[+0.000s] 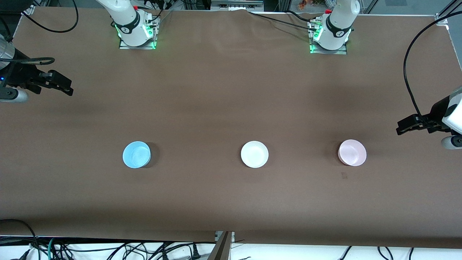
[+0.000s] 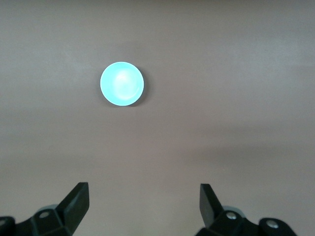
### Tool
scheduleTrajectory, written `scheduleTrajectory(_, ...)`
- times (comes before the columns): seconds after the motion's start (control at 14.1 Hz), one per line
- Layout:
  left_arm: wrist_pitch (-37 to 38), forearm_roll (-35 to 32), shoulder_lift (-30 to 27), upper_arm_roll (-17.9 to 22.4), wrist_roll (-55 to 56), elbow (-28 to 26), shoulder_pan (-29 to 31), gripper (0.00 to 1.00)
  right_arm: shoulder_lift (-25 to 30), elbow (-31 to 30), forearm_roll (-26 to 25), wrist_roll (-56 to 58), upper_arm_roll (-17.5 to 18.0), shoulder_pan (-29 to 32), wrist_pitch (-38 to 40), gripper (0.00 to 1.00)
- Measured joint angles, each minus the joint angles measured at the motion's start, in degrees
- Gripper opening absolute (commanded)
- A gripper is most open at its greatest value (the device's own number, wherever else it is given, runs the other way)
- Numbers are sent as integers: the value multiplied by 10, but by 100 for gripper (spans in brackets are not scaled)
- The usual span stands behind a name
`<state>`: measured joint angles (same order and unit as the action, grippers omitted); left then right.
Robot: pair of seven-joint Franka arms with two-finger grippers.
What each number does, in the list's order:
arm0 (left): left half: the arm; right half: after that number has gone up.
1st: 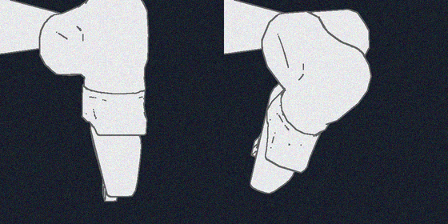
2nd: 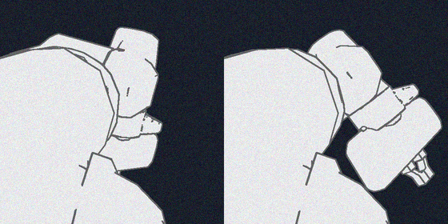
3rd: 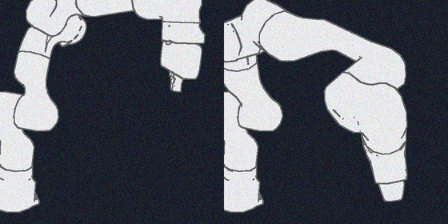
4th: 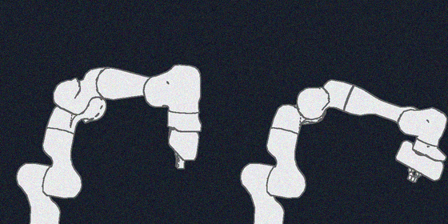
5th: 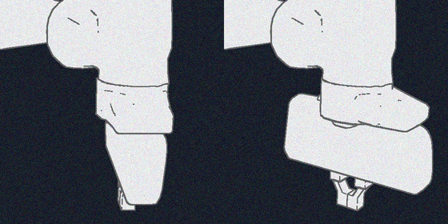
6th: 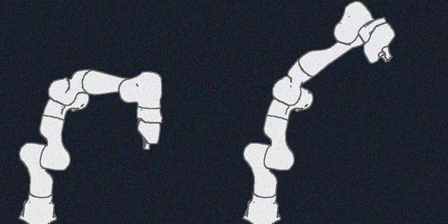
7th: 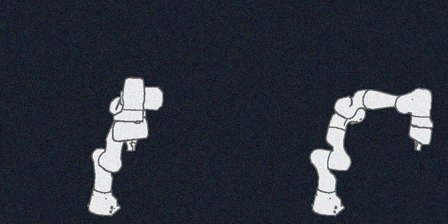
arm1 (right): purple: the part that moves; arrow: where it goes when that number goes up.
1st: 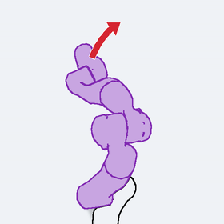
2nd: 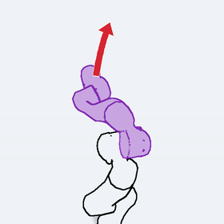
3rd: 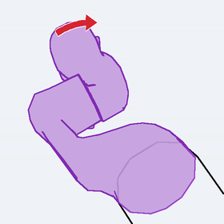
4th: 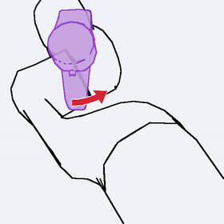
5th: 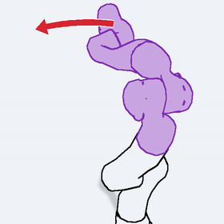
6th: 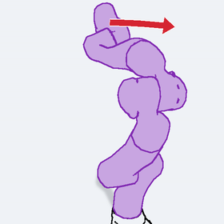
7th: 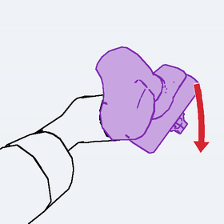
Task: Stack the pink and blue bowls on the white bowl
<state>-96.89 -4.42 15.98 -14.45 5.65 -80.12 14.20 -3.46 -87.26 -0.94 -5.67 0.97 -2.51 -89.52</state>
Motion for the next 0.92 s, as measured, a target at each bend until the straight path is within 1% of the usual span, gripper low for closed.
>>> scheduleTrajectory(0.64, 3, 0, 1, 2, -1, 1, 4, 100, 0, 0, 1, 0, 2, 0, 0, 99)
scheduleTrajectory(0.92, 0, 0, 17, 5, -2, -1, 14, 100, 0, 0, 1, 0, 2, 0, 0, 99)
